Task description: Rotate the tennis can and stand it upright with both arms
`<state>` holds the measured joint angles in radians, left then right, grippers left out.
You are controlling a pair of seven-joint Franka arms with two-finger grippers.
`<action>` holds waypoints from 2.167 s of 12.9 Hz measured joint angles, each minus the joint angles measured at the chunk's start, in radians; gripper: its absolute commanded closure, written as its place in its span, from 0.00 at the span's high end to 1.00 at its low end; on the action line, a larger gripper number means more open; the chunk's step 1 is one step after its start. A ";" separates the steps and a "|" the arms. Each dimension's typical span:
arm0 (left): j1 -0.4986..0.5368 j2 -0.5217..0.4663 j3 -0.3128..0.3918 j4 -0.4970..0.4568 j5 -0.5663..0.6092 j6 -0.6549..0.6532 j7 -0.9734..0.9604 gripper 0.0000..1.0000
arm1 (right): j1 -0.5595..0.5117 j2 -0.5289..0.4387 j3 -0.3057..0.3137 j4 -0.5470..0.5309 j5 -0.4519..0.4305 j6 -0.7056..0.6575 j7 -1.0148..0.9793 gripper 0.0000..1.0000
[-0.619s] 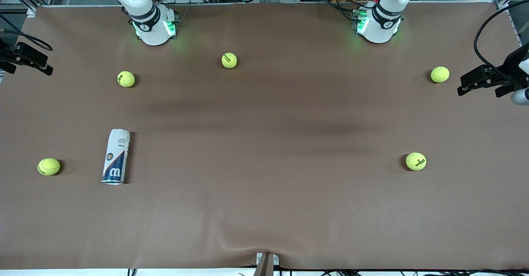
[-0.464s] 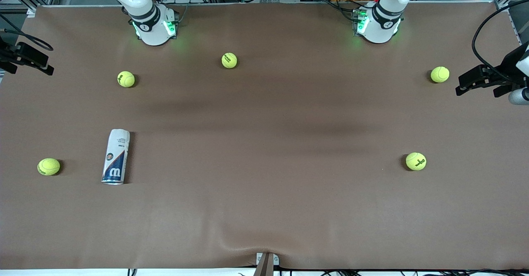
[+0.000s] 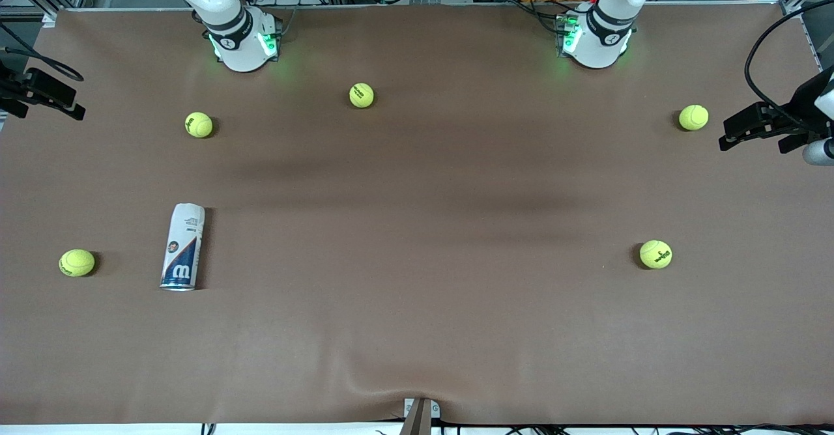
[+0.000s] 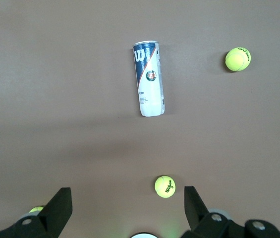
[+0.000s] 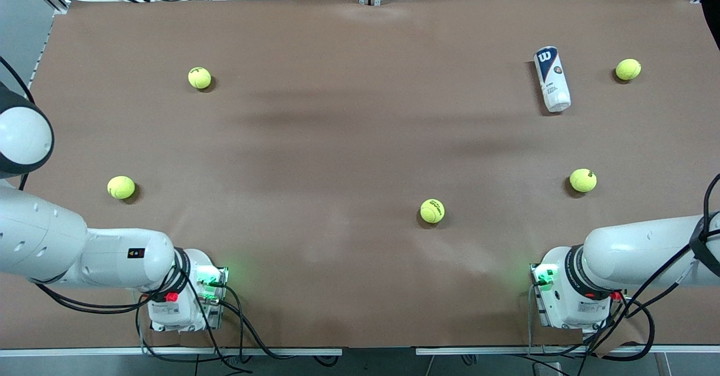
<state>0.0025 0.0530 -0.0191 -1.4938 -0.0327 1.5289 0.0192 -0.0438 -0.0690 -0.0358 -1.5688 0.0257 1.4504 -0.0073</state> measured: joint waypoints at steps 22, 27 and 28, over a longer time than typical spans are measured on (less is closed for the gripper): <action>0.002 0.000 0.001 0.002 0.027 0.000 -0.017 1.00 | 0.007 0.631 0.003 -0.004 0.000 0.414 -0.201 1.00; 0.002 0.000 0.001 0.002 0.027 0.000 -0.017 1.00 | 0.001 0.721 -0.003 -0.001 0.000 0.528 -0.331 1.00; 0.002 0.000 0.001 0.002 0.027 0.000 -0.017 1.00 | 0.001 0.728 -0.004 -0.001 -0.001 0.544 -0.335 1.00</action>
<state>0.0045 0.0529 -0.0178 -1.4914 -0.0061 1.5289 0.0024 -0.0430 0.6587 -0.0398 -1.5698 0.0250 1.9943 -0.3421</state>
